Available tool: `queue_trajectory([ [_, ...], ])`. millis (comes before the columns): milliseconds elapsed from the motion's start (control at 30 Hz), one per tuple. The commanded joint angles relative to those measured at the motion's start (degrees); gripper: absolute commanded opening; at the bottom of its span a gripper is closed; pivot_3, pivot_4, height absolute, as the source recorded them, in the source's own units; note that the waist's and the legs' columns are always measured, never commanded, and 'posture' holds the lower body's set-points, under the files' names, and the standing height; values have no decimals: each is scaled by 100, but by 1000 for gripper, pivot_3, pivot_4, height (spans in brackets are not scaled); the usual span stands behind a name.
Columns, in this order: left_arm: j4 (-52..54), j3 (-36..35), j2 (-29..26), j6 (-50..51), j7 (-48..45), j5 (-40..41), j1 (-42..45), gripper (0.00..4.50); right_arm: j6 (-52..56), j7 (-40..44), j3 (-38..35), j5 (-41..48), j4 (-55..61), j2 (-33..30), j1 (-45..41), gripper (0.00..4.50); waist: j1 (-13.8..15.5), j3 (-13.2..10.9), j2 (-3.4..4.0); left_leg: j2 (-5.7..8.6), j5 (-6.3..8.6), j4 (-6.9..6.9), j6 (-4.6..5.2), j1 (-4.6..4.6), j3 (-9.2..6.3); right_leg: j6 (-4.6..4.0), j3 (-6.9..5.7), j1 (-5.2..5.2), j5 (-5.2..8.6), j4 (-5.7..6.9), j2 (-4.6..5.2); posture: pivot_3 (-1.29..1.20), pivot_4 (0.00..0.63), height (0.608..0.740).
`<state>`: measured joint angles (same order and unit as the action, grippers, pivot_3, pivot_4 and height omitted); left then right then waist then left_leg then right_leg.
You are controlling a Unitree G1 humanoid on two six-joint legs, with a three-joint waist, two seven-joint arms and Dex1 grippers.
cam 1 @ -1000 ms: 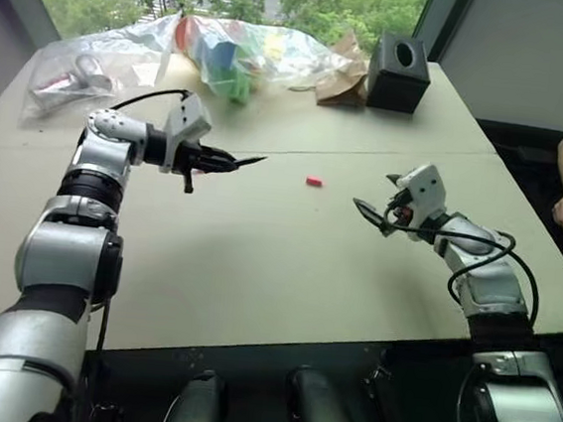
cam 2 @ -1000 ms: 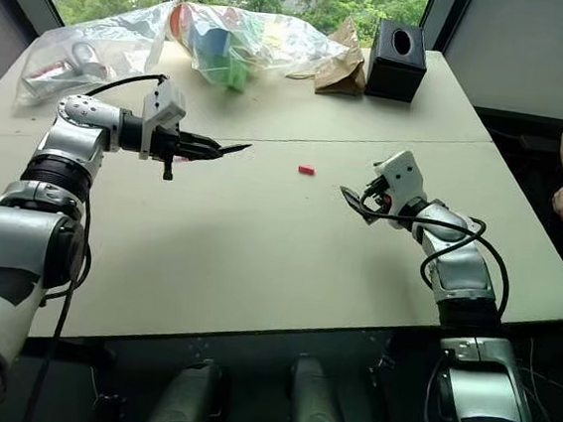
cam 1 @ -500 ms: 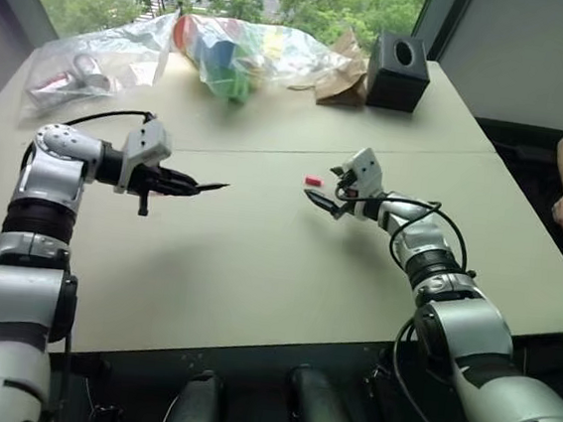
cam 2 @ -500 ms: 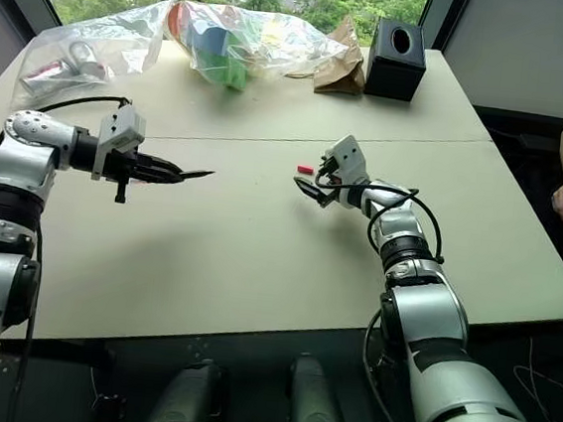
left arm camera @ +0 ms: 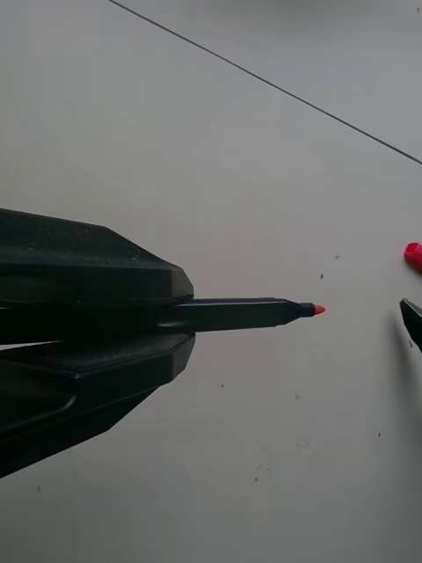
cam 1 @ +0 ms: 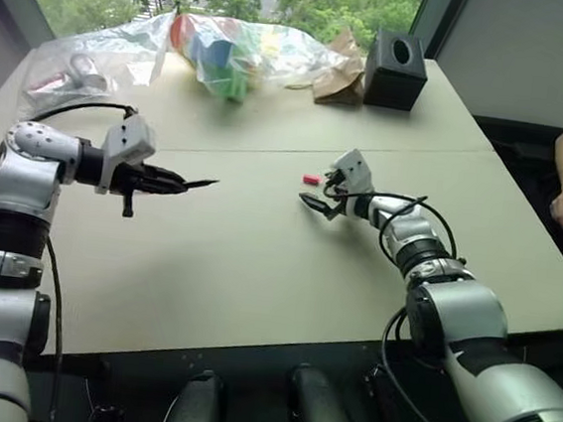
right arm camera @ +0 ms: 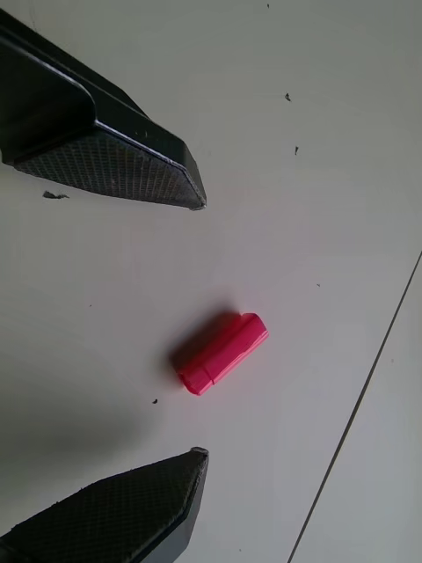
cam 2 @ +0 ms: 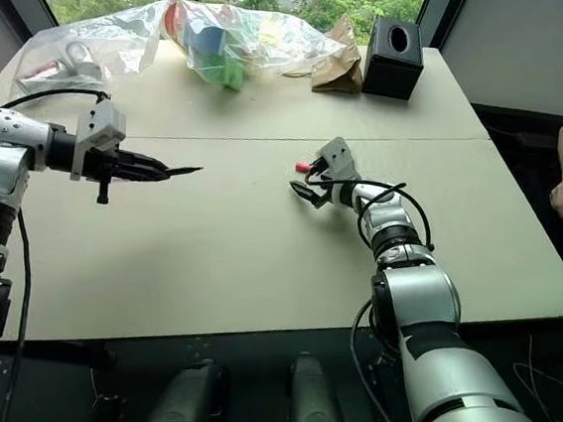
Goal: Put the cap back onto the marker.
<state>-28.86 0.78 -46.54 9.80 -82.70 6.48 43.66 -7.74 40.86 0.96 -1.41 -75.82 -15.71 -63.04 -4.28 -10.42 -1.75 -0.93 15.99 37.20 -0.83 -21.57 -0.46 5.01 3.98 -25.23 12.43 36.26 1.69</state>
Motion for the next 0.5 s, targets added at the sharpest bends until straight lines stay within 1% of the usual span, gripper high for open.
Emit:
queue_trajectory([
  [33,348,-240,-169,165,169,229,-61,34,68,-20,-264,95,25,-65,-303,4500,0,0,0,0,0,0,0,0,0,0,0,0,0,0,0,0,150,739],
  [500,1014,-420,-249,628,705,612,-548,34,320,-138,-284,-183,-118,108,-236,4500,6,-1,1,0,0,-1,0,-1,1,0,1,0,0,0,2,0,150,739],
])
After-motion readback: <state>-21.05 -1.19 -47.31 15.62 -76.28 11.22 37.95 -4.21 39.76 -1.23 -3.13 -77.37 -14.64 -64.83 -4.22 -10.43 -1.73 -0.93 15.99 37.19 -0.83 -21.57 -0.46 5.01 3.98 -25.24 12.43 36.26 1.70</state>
